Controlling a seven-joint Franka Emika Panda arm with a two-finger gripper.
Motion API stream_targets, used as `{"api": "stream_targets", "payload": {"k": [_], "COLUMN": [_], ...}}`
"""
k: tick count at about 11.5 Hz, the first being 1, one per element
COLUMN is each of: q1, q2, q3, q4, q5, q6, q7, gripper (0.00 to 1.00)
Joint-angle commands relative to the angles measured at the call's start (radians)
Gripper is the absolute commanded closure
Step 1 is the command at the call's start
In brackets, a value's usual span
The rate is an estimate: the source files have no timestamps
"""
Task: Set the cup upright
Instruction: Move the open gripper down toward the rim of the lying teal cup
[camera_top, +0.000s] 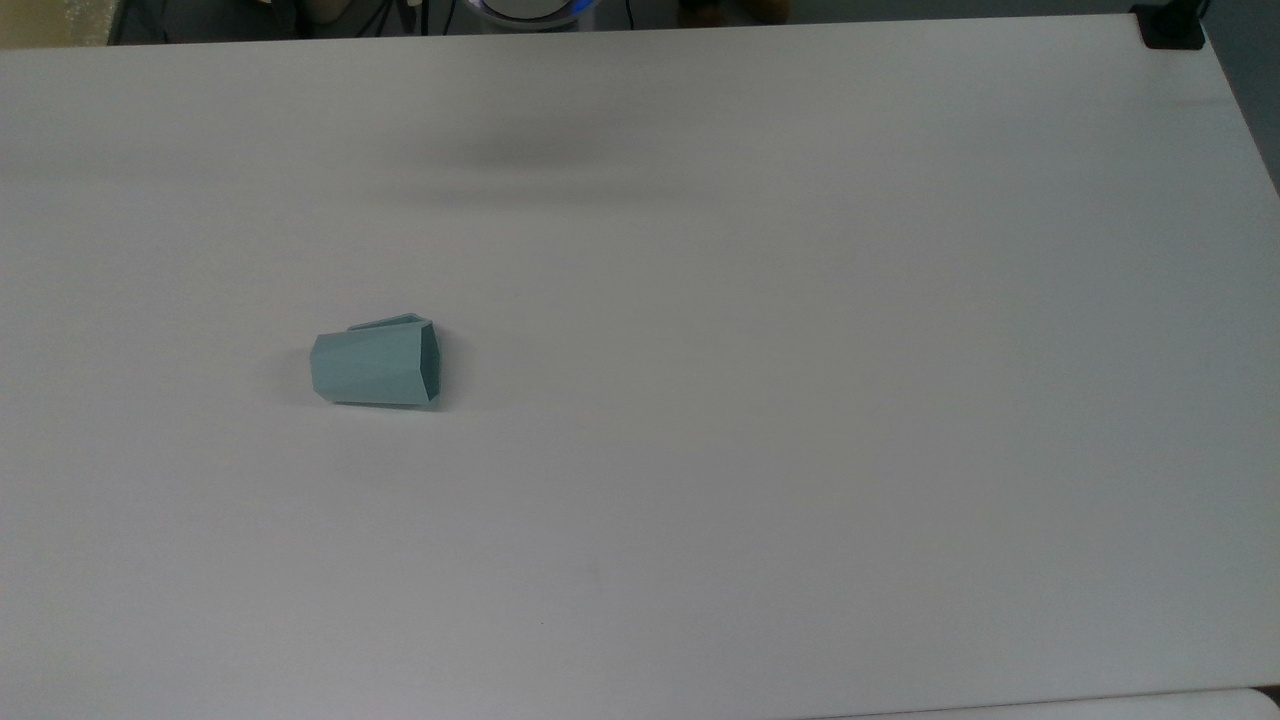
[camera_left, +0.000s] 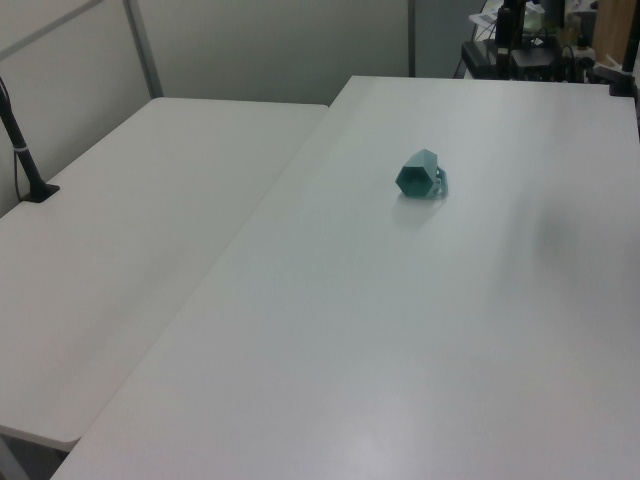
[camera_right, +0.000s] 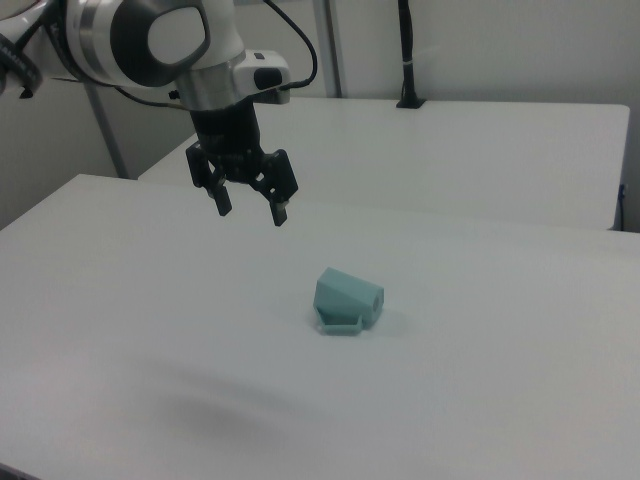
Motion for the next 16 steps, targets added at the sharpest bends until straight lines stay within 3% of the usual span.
{"api": "stream_targets", "payload": {"k": [1, 2, 4, 5, 8, 9, 12, 14, 16], "q1": [0.035, 0.075, 0.158, 0.186, 0.293, 0.31, 0.312, 0.312, 0.303], "q2": [0.017, 0.057, 0.123, 0.146, 0.301, 0.333, 0.488, 0.569, 0.626], "q3": [0.012, 0.012, 0.015, 0.015, 0.018, 0.027, 0.123, 0.133, 0.137], "q4": [0.002, 0.037, 0.066, 0.066, 0.062, 0.065, 0.062, 0.066, 0.071], "q5": [-0.001, -0.03, -0.212, -0.268, -0.58, -0.637, -0.884, -0.979, -1.021], "q6": [0.032, 0.038, 0.054, 0.085, 0.148, 0.153, 0.151, 0.147, 0.151], "q7": [0.081, 0.107, 0.231, 0.288, 0.542, 0.605, 0.716, 0.729, 0.73], "gripper": [0.0, 0.0, 0.0, 0.0, 0.0, 0.0, 0.0, 0.0, 0.0]}}
